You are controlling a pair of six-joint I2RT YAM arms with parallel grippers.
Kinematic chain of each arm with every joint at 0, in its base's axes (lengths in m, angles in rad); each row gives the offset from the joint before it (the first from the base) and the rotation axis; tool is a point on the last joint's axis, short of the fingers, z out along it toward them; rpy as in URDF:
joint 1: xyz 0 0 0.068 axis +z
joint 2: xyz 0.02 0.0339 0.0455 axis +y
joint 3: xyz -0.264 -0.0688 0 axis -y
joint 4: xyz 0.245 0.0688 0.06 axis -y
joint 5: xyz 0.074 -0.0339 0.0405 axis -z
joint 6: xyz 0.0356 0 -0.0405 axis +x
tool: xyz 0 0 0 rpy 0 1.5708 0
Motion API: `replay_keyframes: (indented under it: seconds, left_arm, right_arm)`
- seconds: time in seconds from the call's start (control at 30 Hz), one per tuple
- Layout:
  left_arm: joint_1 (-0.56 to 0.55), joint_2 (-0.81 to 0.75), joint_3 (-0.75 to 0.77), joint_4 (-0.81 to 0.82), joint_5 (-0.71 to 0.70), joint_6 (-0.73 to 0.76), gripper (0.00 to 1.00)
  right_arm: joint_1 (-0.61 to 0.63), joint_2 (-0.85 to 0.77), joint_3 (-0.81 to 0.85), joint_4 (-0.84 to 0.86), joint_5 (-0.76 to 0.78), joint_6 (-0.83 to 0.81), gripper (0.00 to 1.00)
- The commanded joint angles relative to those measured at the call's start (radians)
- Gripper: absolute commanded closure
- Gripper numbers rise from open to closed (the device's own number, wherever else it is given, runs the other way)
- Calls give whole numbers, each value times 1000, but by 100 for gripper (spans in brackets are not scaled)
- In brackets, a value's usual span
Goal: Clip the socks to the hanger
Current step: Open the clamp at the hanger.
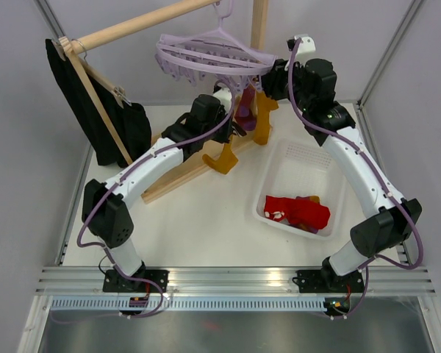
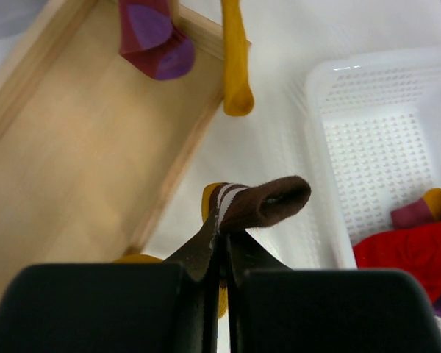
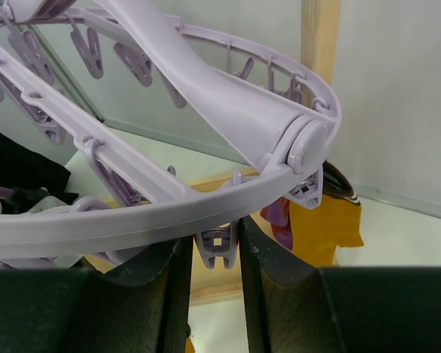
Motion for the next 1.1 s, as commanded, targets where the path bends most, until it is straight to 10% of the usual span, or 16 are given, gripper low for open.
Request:
replay_keyframes:
  seconds: [0.0, 1.07]
  left_arm:
    - [-2, -78, -46, 140, 111, -88, 98]
    - [-2, -124, -201, 625, -114, -488, 98]
  right_arm:
    - [18, 4, 57, -14, 28, 47, 100]
    - [100, 7, 88, -68, 97, 82, 100]
